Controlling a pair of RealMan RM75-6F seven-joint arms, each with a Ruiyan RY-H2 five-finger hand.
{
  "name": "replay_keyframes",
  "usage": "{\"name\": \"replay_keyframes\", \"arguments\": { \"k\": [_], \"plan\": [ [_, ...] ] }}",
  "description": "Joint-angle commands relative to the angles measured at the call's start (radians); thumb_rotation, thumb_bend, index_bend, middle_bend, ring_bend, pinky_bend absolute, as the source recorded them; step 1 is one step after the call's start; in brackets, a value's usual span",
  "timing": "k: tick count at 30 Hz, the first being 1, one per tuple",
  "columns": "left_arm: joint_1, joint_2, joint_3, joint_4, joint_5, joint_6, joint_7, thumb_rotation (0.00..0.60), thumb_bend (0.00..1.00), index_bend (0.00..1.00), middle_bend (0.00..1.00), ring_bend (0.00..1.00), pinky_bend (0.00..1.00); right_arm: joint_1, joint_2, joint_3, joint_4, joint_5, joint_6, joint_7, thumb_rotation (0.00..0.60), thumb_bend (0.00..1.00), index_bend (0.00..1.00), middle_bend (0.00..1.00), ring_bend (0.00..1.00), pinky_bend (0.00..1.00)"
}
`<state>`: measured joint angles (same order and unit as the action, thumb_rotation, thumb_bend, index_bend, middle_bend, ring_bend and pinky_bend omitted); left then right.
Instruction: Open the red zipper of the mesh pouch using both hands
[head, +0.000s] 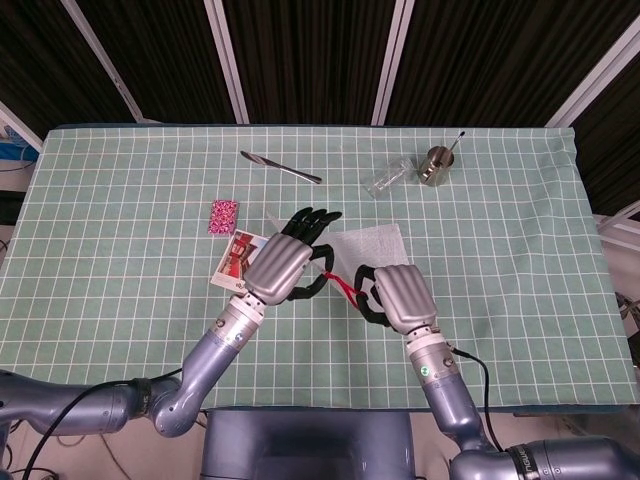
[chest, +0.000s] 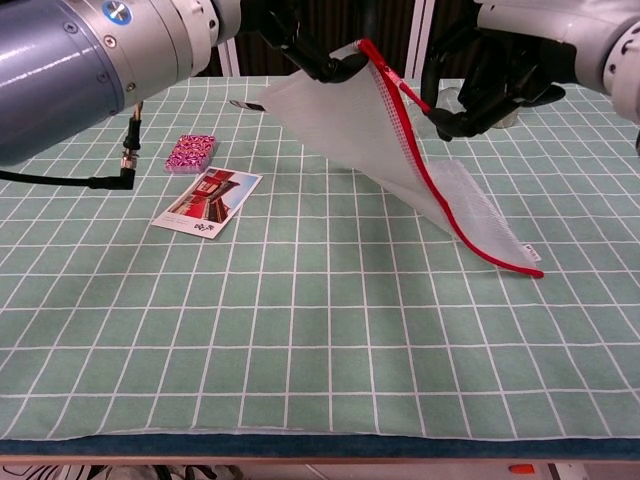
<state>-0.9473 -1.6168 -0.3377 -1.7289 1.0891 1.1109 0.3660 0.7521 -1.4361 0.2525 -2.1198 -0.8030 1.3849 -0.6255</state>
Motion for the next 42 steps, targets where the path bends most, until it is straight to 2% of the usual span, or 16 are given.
{"name": "replay_keyframes", "arguments": {
  "k": [1, 11, 22, 28, 42],
  "plan": [
    [0.001, -0.006, -0.007, 0.0, 0.007, 0.011, -0.009, 0.6, 0.42, 0.6, 0.07, 0.0, 0.0, -0.005, -0.001, -0.003, 0.0, -0.003, 0.0, 0.006, 0.6, 0.6, 0.67, 1.0, 1.0, 0.98],
    [-0.004, -0.02, -0.047, 0.001, 0.029, 0.048, -0.042, 0.6, 0.41, 0.6, 0.07, 0.0, 0.0, -0.014, -0.011, -0.008, 0.002, -0.007, 0.008, 0.004, 0.6, 0.6, 0.67, 1.0, 1.0, 0.98],
    [0.016, 0.067, -0.092, -0.018, 0.044, 0.068, -0.063, 0.6, 0.42, 0.6, 0.07, 0.0, 0.0, -0.042, 0.017, -0.006, 0.034, 0.012, 0.01, 0.025, 0.6, 0.6, 0.67, 1.0, 1.0, 0.98],
    [0.053, 0.136, -0.09, -0.021, 0.046, 0.074, -0.093, 0.6, 0.42, 0.6, 0.07, 0.0, 0.0, -0.063, 0.047, 0.0, 0.054, 0.018, 0.005, 0.054, 0.6, 0.6, 0.67, 1.0, 1.0, 0.98],
    [0.15, 0.265, -0.05, 0.008, 0.068, 0.092, -0.178, 0.6, 0.41, 0.59, 0.07, 0.0, 0.0, -0.1, 0.136, 0.045, 0.082, 0.037, -0.006, 0.115, 0.6, 0.6, 0.67, 1.0, 1.0, 0.98]
  ]
}}
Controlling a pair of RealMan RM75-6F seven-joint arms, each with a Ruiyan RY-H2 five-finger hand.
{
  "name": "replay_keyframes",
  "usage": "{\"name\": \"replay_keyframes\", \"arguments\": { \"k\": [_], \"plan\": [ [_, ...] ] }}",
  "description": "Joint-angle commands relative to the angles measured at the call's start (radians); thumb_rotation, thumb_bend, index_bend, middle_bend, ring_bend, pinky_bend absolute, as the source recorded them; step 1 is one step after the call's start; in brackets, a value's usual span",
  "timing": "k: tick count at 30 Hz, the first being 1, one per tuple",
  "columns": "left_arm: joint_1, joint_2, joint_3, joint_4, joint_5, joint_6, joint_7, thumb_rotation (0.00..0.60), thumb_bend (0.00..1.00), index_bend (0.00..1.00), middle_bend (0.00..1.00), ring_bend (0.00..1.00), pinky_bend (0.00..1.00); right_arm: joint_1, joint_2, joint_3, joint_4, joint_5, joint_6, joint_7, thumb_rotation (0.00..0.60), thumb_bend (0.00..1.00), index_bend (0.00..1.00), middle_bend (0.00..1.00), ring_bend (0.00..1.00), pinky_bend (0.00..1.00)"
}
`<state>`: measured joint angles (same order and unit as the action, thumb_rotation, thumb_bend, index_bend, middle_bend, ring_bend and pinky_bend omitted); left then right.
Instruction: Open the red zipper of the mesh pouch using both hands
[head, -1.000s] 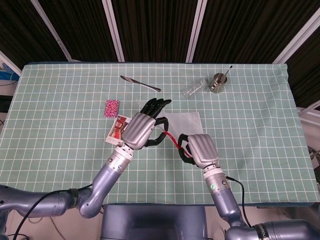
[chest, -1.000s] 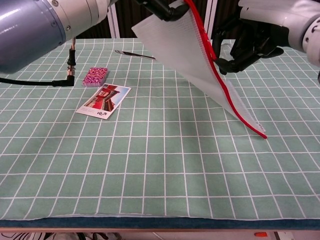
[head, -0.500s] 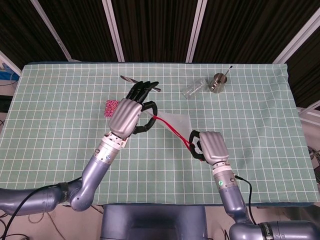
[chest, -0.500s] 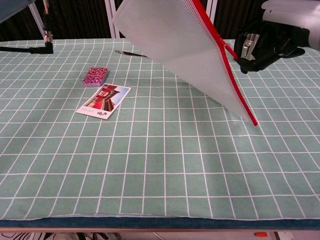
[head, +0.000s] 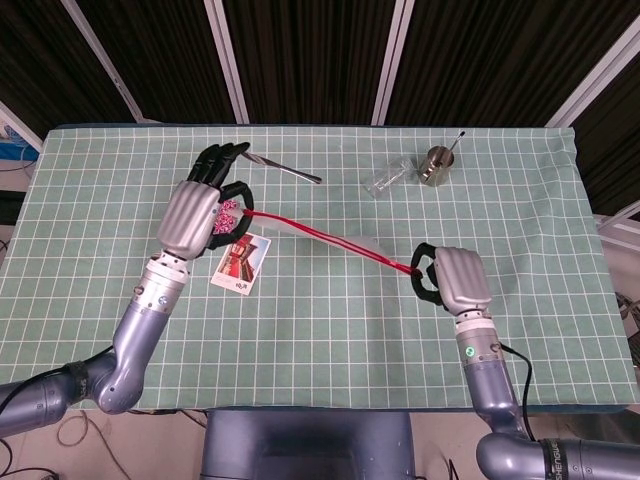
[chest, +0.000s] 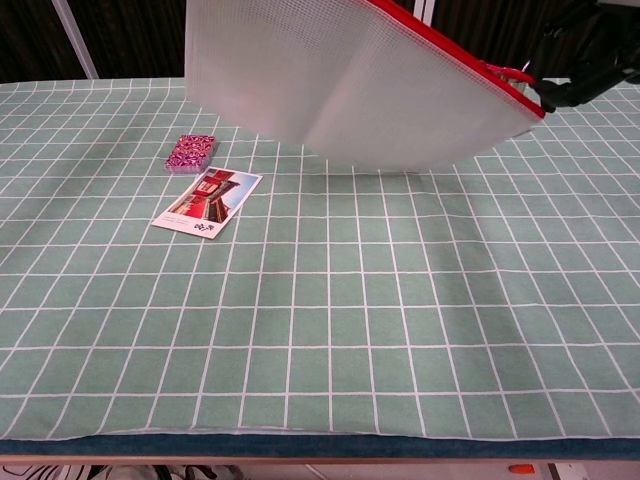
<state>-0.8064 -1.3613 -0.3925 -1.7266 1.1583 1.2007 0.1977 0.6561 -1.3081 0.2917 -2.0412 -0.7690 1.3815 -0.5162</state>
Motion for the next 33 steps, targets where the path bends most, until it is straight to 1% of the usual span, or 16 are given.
{"name": "replay_keyframes", "arguments": {
  "k": [1, 14, 29, 31, 33],
  "plan": [
    [0.014, 0.015, 0.007, 0.01, -0.002, 0.003, -0.015, 0.6, 0.42, 0.59, 0.07, 0.0, 0.0, -0.005, 0.012, 0.009, 0.005, 0.004, -0.004, 0.01, 0.6, 0.6, 0.67, 1.0, 1.0, 0.98],
    [0.039, 0.035, 0.021, 0.041, -0.001, 0.005, -0.043, 0.6, 0.41, 0.59, 0.07, 0.0, 0.0, -0.014, 0.042, 0.033, 0.01, 0.009, -0.008, 0.03, 0.6, 0.6, 0.67, 1.0, 1.0, 0.98],
    [0.059, 0.04, 0.034, 0.056, -0.001, 0.011, -0.058, 0.6, 0.41, 0.58, 0.07, 0.0, 0.0, -0.026, 0.05, 0.037, 0.022, 0.007, 0.001, 0.037, 0.6, 0.6, 0.67, 1.0, 1.0, 0.98],
    [0.062, 0.042, 0.037, 0.057, -0.002, 0.01, -0.06, 0.6, 0.4, 0.57, 0.07, 0.0, 0.0, -0.027, 0.05, 0.036, 0.024, 0.006, 0.001, 0.038, 0.6, 0.6, 0.67, 1.0, 1.0, 0.96],
    [0.065, 0.043, 0.041, 0.056, 0.0, 0.009, -0.063, 0.6, 0.35, 0.56, 0.07, 0.0, 0.0, -0.028, 0.049, 0.034, 0.026, 0.001, 0.002, 0.037, 0.6, 0.6, 0.66, 0.99, 0.97, 0.93]
  ]
}}
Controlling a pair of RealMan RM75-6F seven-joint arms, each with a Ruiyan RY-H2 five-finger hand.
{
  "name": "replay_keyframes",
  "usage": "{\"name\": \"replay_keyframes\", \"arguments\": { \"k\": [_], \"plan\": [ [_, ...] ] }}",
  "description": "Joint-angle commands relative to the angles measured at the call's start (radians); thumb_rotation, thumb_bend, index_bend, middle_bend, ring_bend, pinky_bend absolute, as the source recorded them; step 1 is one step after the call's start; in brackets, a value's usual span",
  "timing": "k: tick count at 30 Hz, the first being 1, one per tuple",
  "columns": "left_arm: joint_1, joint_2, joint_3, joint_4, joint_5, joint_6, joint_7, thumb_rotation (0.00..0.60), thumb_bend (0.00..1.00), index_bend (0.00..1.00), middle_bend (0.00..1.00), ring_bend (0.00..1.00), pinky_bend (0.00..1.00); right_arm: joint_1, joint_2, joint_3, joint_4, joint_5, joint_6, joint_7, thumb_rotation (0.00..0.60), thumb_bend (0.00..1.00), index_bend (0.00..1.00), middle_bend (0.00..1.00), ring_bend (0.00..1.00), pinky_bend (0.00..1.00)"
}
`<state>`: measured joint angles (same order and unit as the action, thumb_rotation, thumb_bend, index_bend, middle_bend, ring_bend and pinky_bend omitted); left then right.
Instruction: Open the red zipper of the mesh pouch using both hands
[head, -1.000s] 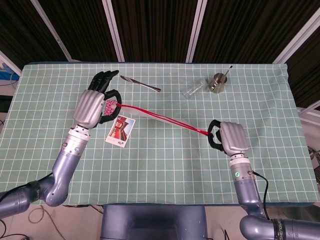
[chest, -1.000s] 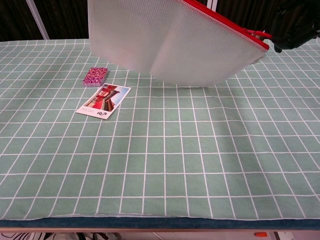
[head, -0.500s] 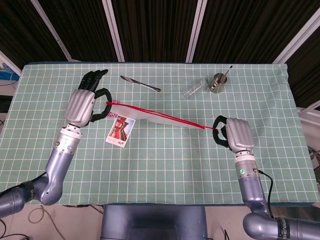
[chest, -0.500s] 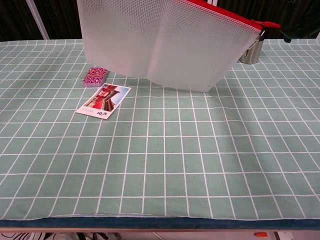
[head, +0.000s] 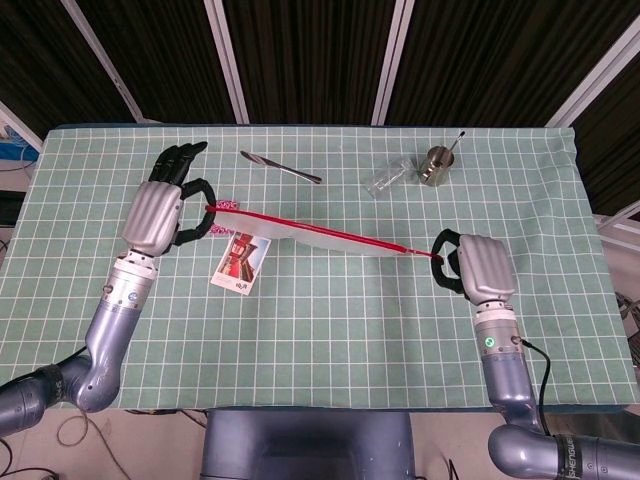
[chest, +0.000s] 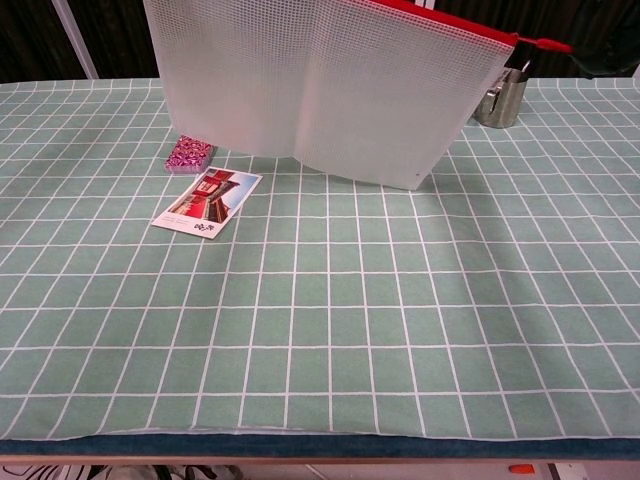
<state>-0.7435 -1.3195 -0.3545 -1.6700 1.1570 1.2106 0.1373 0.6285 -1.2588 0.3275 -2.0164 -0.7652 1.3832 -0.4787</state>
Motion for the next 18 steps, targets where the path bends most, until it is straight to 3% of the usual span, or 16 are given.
{"name": "replay_keyframes", "arguments": {
  "k": [1, 3, 5, 8, 10, 14, 18],
  "plan": [
    [0.004, 0.002, 0.006, -0.001, 0.003, -0.002, -0.005, 0.6, 0.31, 0.54, 0.06, 0.0, 0.0, -0.001, -0.001, -0.003, 0.002, -0.006, 0.002, -0.002, 0.6, 0.59, 0.63, 0.96, 0.93, 0.89],
    [0.008, 0.006, 0.011, -0.003, 0.006, -0.006, -0.007, 0.6, 0.23, 0.49, 0.05, 0.0, 0.0, -0.002, -0.002, -0.007, 0.001, -0.01, 0.003, -0.007, 0.6, 0.53, 0.54, 0.85, 0.83, 0.82],
    [0.012, 0.014, 0.019, -0.011, 0.01, -0.014, -0.012, 0.6, 0.15, 0.43, 0.04, 0.0, 0.0, -0.002, 0.0, -0.012, 0.0, -0.016, 0.001, -0.014, 0.6, 0.44, 0.36, 0.66, 0.66, 0.72],
    [0.021, 0.028, 0.029, -0.025, 0.018, -0.021, -0.022, 0.6, 0.11, 0.37, 0.02, 0.0, 0.0, -0.003, 0.004, -0.016, -0.006, -0.017, -0.002, -0.02, 0.6, 0.35, 0.13, 0.43, 0.44, 0.54],
    [0.029, 0.037, 0.037, -0.033, 0.022, -0.023, -0.025, 0.6, 0.11, 0.35, 0.01, 0.0, 0.0, -0.004, 0.007, -0.017, -0.01, -0.018, -0.002, -0.021, 0.6, 0.3, 0.05, 0.33, 0.32, 0.45],
    [0.05, 0.062, 0.055, -0.053, 0.033, -0.021, -0.031, 0.6, 0.1, 0.31, 0.0, 0.0, 0.0, -0.01, 0.016, -0.018, -0.021, -0.019, 0.0, -0.022, 0.6, 0.25, 0.0, 0.21, 0.19, 0.33],
    [0.08, 0.092, 0.075, -0.076, 0.043, -0.011, -0.039, 0.6, 0.1, 0.28, 0.0, 0.0, 0.0, -0.02, 0.033, -0.025, -0.032, -0.019, 0.002, -0.024, 0.6, 0.23, 0.0, 0.18, 0.16, 0.31]
  ]
}}
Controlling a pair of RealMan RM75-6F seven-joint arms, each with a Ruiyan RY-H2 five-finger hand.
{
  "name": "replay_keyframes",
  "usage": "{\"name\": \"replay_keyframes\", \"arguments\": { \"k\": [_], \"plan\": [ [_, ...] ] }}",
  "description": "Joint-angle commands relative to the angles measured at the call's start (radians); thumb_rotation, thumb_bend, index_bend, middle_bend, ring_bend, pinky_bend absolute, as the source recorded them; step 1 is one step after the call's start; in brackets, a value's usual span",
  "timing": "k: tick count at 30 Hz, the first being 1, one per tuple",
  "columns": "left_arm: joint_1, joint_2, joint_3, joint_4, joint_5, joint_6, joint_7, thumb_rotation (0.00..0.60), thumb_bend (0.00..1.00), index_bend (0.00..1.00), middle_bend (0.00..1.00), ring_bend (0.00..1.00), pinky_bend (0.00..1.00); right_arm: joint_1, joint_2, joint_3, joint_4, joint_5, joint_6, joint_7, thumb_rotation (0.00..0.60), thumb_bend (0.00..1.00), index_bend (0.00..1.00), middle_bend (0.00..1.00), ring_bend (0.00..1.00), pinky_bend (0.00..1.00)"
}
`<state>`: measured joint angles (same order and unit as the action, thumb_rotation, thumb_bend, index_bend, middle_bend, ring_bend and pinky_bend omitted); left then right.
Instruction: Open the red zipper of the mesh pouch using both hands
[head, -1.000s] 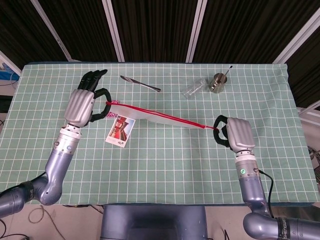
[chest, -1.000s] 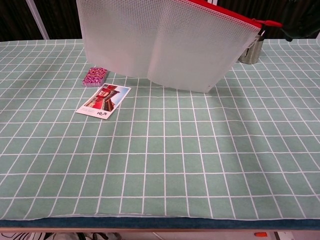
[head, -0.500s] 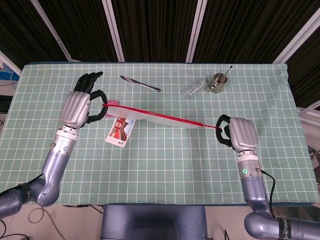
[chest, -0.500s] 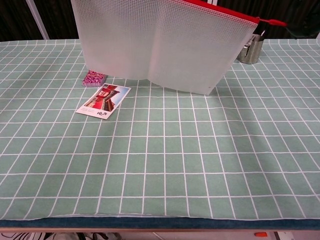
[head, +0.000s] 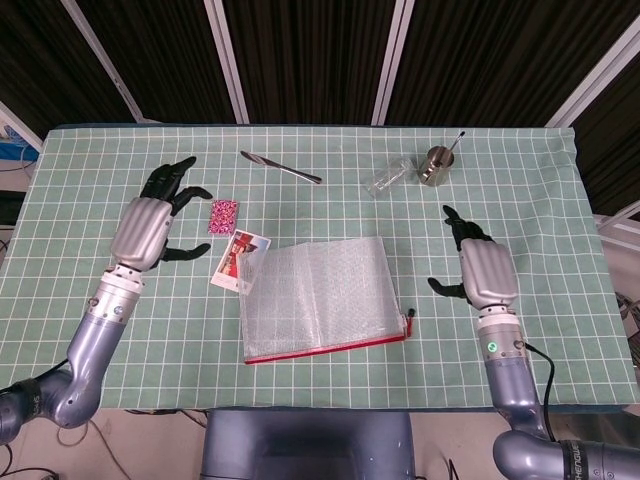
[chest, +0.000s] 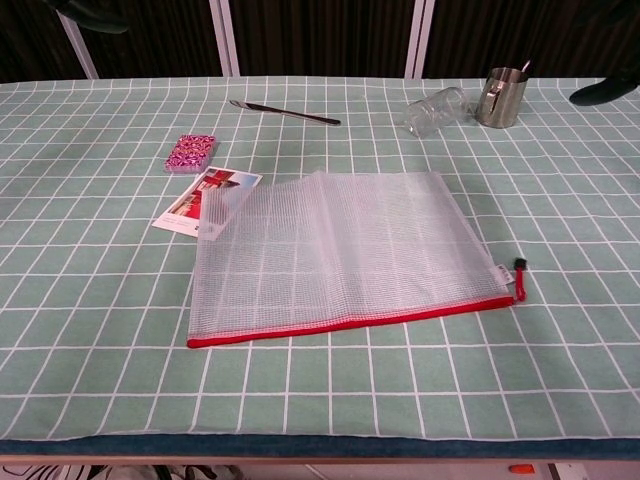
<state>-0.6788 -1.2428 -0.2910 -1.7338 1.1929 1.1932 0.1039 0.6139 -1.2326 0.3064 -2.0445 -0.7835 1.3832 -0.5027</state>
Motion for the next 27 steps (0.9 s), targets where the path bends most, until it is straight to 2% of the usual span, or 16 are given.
{"name": "replay_keyframes", "arguments": {
  "k": [1, 6, 11, 15, 22, 27],
  "plan": [
    [0.026, 0.025, 0.019, -0.019, 0.012, 0.011, -0.008, 0.6, 0.1, 0.27, 0.0, 0.0, 0.0, -0.011, 0.012, -0.007, -0.008, -0.002, 0.003, 0.001, 0.6, 0.23, 0.0, 0.17, 0.16, 0.31],
    [0.088, 0.079, 0.066, -0.042, 0.044, 0.046, -0.014, 0.6, 0.1, 0.21, 0.0, 0.0, 0.0, -0.044, 0.044, -0.037, -0.021, -0.028, 0.011, 0.011, 0.6, 0.19, 0.0, 0.12, 0.12, 0.29],
    [0.184, 0.144, 0.152, -0.032, 0.115, 0.116, 0.013, 0.6, 0.1, 0.12, 0.0, 0.0, 0.0, -0.102, 0.093, -0.114, -0.014, -0.125, 0.023, 0.021, 0.6, 0.08, 0.0, 0.01, 0.04, 0.26],
    [0.266, 0.176, 0.213, -0.006, 0.139, 0.176, 0.03, 0.6, 0.1, 0.08, 0.0, 0.0, 0.0, -0.161, 0.127, -0.182, 0.023, -0.237, 0.05, 0.049, 0.6, 0.06, 0.0, 0.0, 0.0, 0.24],
    [0.414, 0.189, 0.3, 0.09, 0.172, 0.278, -0.041, 0.6, 0.06, 0.0, 0.0, 0.0, 0.0, -0.293, 0.167, -0.29, 0.147, -0.423, 0.122, 0.186, 0.6, 0.05, 0.0, 0.0, 0.0, 0.22],
    [0.48, 0.172, 0.319, 0.177, 0.192, 0.33, -0.118, 0.6, 0.06, 0.0, 0.0, 0.0, 0.0, -0.373, 0.147, -0.333, 0.281, -0.513, 0.179, 0.291, 0.6, 0.05, 0.0, 0.0, 0.0, 0.22]
  ]
}}
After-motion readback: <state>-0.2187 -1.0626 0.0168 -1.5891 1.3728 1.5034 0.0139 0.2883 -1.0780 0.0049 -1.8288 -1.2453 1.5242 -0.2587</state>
